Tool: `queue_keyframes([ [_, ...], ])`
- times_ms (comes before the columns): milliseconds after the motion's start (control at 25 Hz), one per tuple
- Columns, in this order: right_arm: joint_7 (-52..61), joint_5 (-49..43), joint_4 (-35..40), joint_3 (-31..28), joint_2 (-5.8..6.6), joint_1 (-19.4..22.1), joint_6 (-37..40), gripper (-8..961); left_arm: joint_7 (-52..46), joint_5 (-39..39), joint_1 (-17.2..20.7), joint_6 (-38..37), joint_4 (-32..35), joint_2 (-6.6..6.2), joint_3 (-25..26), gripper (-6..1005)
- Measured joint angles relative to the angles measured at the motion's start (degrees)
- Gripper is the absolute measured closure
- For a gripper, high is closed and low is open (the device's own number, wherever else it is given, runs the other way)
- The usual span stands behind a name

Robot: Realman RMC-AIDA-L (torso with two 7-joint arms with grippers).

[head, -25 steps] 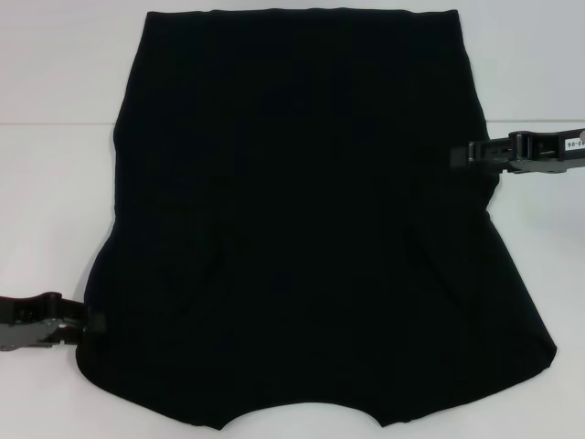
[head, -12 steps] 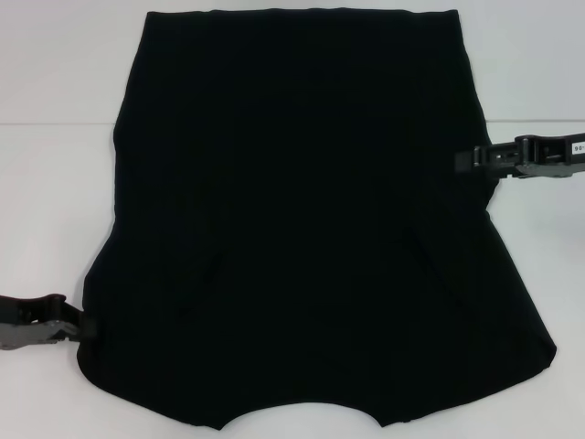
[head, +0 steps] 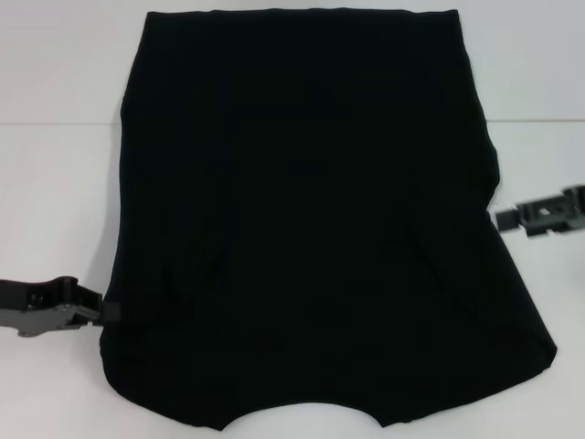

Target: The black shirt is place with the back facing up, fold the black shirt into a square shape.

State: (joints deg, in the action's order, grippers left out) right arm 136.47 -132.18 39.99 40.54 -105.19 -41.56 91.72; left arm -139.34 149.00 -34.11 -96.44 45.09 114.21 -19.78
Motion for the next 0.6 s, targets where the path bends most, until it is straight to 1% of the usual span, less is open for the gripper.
queue_keyframes([
  [120, 0.4, -1.4, 0.0, 0.0, 1.02, 1.6, 3.1, 145, 0.0, -0.2, -0.5, 0.2, -0.3, -0.23, 0.0, 920],
  [240, 0.4, -4.5, 0.1, 0.0, 1.16, 2.5, 5.0, 145, -0.1, -0.2, -1.1, 1.3, -1.2, -0.48, 0.0, 920],
  [360, -0.3, -8.2, 0.1, 0.2, 0.62, 3.0, 5.6, 144, -0.4, -0.1, -1.7, 2.4, -2.0, -0.68, -0.1, 920],
  [600, -1.9, -12.1, -0.4, 0.3, -1.39, 3.1, 4.0, 144, -0.4, 0.0, -2.5, 3.7, -3.8, -1.07, -0.4, 920],
])
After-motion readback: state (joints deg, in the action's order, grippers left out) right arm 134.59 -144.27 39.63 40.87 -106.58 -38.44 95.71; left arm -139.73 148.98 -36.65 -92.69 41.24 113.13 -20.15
